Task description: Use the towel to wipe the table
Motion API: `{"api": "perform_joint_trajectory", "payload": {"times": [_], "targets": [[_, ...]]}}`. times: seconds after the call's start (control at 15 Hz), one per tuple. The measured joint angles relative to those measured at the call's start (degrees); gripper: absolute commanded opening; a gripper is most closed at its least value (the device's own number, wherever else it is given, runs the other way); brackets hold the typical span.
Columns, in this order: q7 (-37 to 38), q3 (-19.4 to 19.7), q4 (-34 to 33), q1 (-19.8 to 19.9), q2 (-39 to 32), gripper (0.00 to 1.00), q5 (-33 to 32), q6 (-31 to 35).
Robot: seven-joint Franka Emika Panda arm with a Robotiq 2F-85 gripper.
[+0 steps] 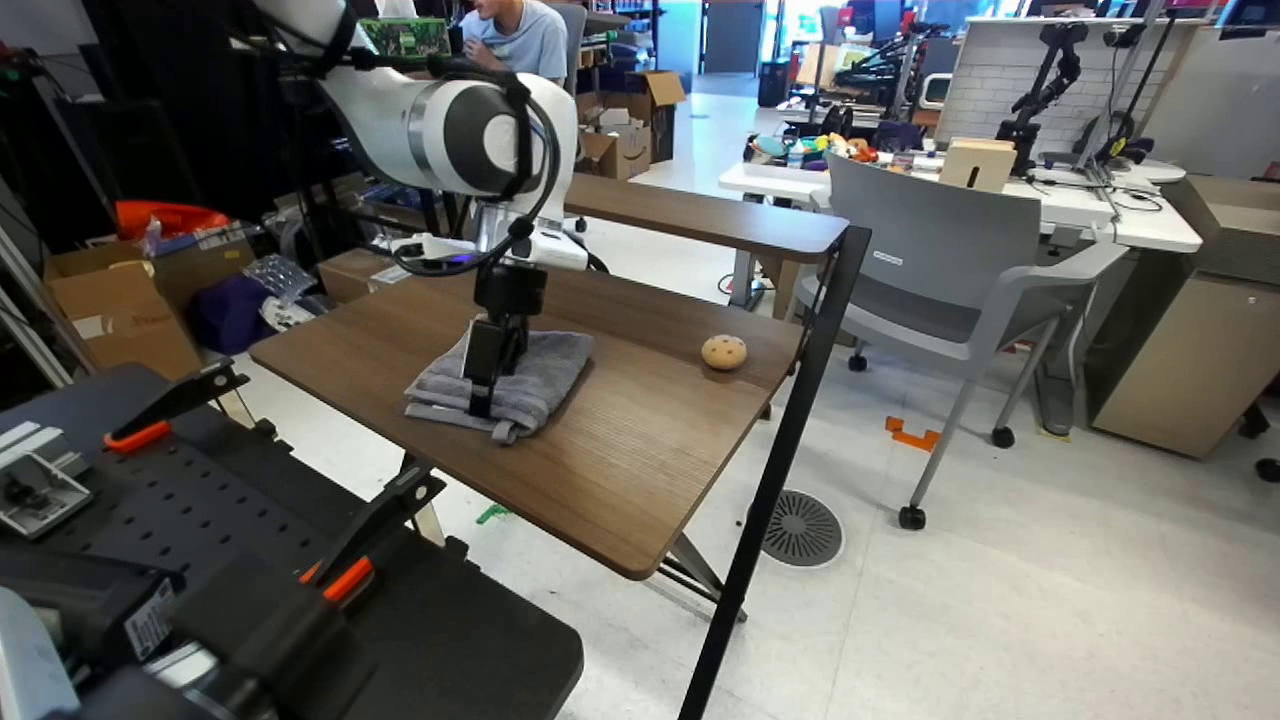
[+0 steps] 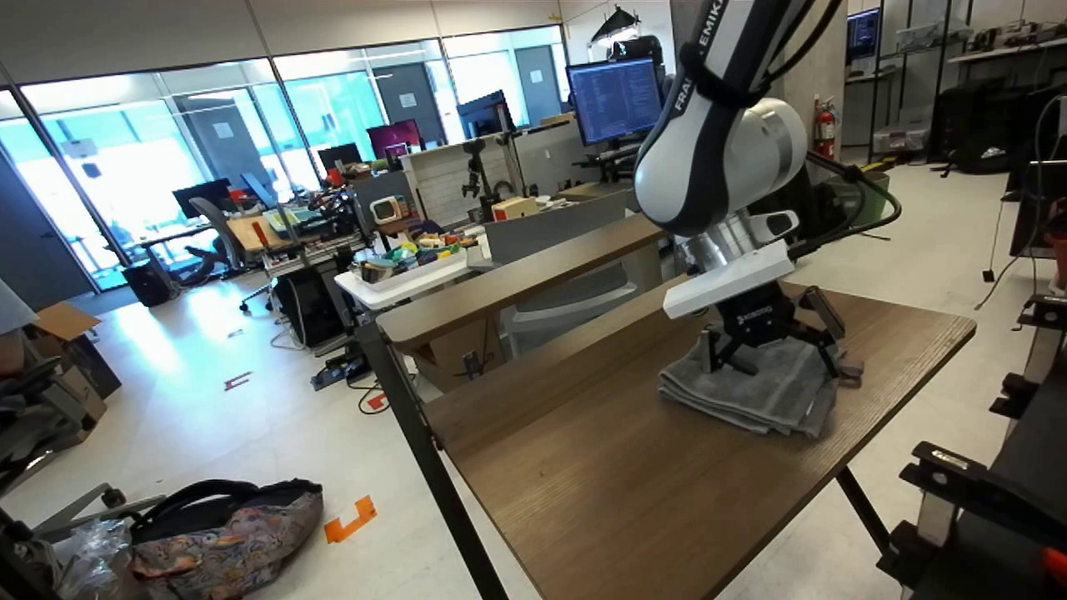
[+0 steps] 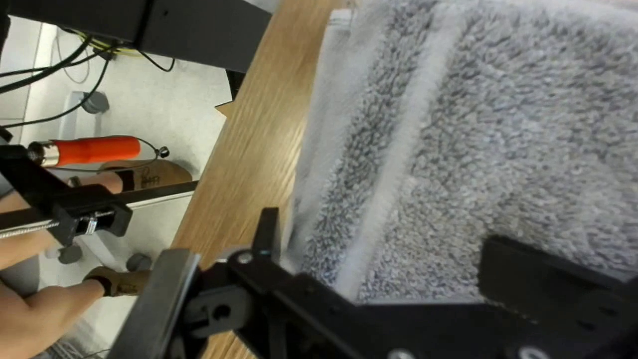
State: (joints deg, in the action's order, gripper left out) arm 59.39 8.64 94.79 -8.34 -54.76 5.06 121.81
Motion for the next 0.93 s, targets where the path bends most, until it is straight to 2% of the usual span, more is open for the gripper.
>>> {"api": "perform_joint_trajectory", "payload": {"times": [0.27, 0.67, 0.93], "targets": [[7.62, 2.74, -2.66, 1.96, -1.38, 1.00, -0.01, -2.07], [20.11, 5.93, -4.62, 2.42, -2.69, 1.00, -0.20, -3.60], [22.78, 5.70, -4.89, 2.64, -2.72, 1.00, -0.18, -3.28]]}}
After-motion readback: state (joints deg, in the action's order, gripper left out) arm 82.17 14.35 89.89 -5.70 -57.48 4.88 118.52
